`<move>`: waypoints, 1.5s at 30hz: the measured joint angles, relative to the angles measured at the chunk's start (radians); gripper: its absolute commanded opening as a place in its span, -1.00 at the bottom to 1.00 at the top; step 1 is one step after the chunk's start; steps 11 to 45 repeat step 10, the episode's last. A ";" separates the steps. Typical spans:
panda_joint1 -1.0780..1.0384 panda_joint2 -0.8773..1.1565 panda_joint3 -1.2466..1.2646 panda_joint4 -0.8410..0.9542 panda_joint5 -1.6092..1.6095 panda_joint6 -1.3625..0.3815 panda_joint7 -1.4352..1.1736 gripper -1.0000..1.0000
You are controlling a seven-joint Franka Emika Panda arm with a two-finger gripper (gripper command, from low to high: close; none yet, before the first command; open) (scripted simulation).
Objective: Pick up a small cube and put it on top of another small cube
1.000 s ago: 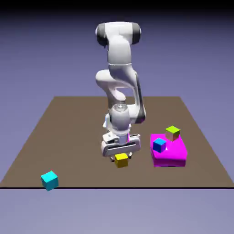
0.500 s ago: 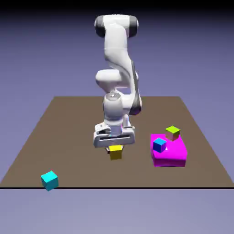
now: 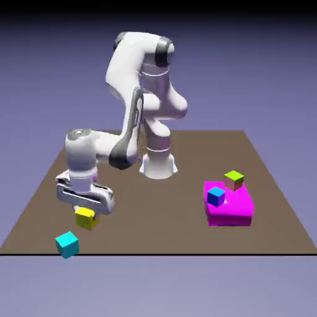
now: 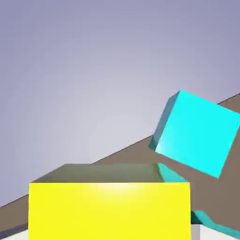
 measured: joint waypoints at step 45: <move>-0.054 0.166 0.033 0.064 0.064 0.099 -0.024 1.00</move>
